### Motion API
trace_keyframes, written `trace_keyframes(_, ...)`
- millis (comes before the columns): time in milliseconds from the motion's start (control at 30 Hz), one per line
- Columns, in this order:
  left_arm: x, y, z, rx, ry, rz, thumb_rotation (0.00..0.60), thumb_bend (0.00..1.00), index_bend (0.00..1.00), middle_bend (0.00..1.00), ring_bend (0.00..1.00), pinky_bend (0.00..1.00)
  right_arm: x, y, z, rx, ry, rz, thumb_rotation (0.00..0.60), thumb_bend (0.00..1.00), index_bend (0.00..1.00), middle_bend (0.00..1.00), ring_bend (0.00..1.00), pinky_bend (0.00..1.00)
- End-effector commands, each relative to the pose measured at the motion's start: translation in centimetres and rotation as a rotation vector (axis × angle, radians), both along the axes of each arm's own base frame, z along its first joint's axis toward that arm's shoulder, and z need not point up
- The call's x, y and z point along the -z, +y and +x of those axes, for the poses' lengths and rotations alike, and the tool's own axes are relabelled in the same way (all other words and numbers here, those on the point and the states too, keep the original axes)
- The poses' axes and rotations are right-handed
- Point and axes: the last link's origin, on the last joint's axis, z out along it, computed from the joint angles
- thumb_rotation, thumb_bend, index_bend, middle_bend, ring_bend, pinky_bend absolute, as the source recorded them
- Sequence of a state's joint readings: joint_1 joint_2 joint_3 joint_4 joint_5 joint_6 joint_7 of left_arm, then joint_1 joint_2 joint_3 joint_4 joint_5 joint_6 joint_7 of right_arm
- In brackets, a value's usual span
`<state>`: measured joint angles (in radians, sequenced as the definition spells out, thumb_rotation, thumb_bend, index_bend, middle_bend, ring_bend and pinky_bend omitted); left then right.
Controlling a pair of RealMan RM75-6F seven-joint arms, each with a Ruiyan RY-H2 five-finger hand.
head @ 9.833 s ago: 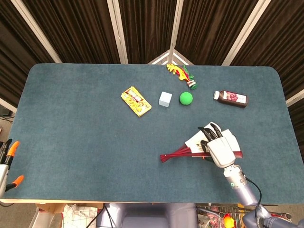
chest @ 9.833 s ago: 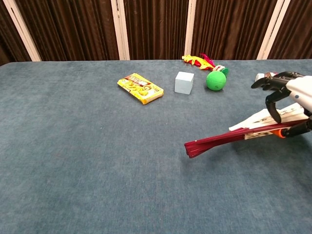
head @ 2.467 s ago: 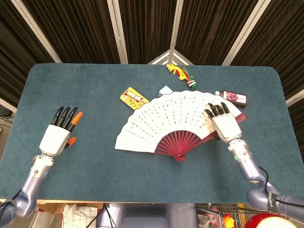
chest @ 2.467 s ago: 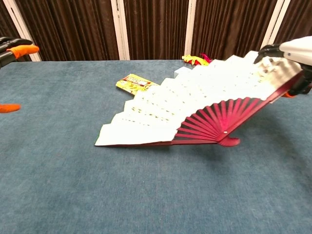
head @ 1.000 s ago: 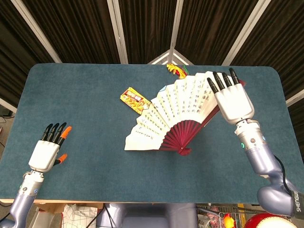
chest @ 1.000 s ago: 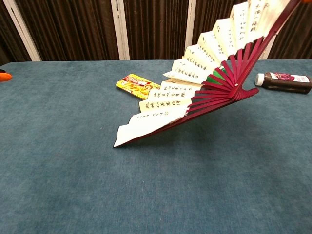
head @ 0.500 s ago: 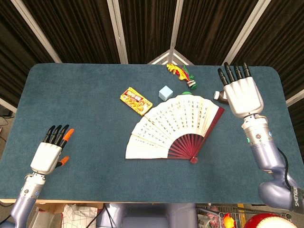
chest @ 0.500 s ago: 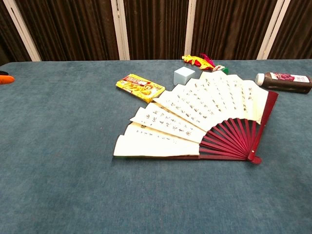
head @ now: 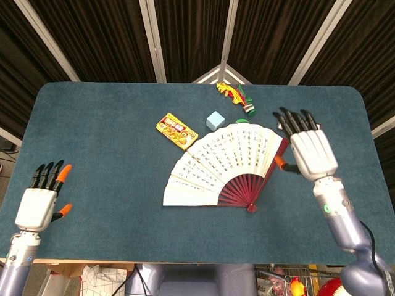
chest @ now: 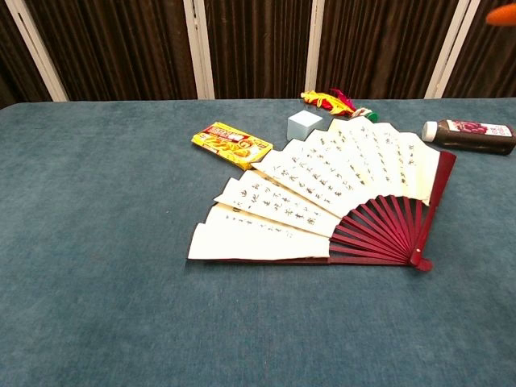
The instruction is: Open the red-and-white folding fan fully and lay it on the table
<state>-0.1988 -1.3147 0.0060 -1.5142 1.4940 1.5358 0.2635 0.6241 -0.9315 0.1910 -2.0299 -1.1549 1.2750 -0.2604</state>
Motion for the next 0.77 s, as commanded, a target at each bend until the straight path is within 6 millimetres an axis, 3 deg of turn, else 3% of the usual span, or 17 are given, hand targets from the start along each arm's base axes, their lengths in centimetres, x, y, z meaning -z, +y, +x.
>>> trace_keyframes(33,-1.4,-1.7,-0.6,-0.120,0.012,-0.014,0.600,0.23,0.01,0.00,0.00,0.00,3.0,6.3,-6.8,0.017,-0.144,-0.010,0.600,0.29,0.09,0.08,0.14,0.06)
trace_keyframes(267,-2.5,-3.0,-0.9,-0.200,0.008,-0.041,0.600,0.23,0.01,0.00,0.00,0.00,3.9,9.7,-12.9,0.097,-0.064,-0.088,0.600,0.29,0.09,0.08,0.14,0.06)
trace_keyframes(433,-3.7,-3.8,-1.2,-0.215,0.009,-0.006,0.600,0.23,0.01,0.00,0.00,0.00,3.5,10.7,-16.1,0.144,0.073,-0.240,0.600,0.29,0.11,0.08,0.12,0.06)
trace_keyframes(767,-5.4,-4.7,-1.7,-0.213,0.008,0.074,0.600,0.23,0.01,0.00,0.00,0.00,3.0,10.9,-18.2,0.275,-0.001,-0.201,0.600,0.29,0.11,0.08,0.08,0.06)
